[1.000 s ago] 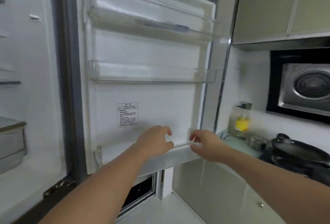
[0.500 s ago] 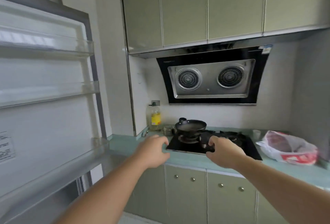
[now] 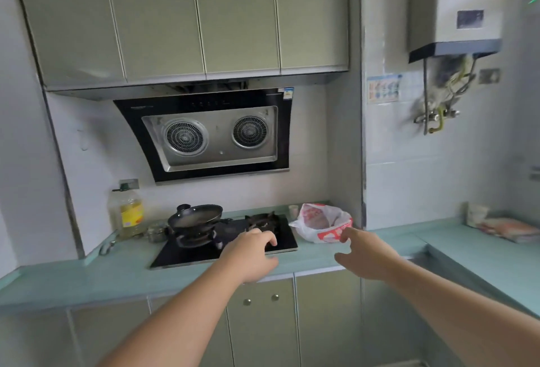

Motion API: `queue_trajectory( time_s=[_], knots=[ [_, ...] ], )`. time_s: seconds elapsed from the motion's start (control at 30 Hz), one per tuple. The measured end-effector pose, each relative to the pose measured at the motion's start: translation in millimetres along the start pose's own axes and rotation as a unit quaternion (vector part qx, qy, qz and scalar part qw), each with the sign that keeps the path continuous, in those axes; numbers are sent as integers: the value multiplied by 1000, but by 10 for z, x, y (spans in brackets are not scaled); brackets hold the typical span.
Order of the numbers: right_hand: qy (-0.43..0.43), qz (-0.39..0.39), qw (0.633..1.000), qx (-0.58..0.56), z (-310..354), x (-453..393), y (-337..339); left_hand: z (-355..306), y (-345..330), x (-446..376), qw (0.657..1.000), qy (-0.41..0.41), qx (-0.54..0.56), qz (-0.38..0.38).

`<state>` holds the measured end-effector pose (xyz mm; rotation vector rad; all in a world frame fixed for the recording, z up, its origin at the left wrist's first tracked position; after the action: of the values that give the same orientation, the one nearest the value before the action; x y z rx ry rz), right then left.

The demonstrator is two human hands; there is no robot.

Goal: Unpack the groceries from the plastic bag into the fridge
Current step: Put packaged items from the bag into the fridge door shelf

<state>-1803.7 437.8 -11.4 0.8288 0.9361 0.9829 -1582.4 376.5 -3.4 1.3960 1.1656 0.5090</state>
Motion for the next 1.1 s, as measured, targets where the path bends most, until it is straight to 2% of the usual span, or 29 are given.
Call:
queue_trajectory(
  time_s=[0.2, 0.4, 0.63, 0.87, 1.1],
  knots=[
    [-42, -8, 999, 9, -472, -344, -16, -302, -401, -588, 999, -34, 24, 23],
    [-57, -10, 998, 28, -654, -1044, -265, -156, -903, -1404, 996, -59, 56, 26],
    [-93, 3, 995, 32, -838, -2050, -723, 269, -1690, -2474, 993, -56, 75, 78],
    [-133, 50, 990, 0, -1263, -2845, -1246, 297, -2343, -3369, 987, -65, 100, 110],
    [-111, 57, 991, -37, -1882, -3907, -1666, 275, -2932, -4253, 987, -37, 87, 130]
  ],
)
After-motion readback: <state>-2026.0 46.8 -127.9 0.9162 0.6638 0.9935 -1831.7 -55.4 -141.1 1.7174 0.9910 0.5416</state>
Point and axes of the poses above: each hand's wrist, its own x-axis away from the middle knuckle, its own y-axis out of the back of the hand, z = x × y, the point moved 6 cm from there along -x, towards the middle knuckle, and after that the axes turned 6 degrees about -z, right-handed, at the moved point
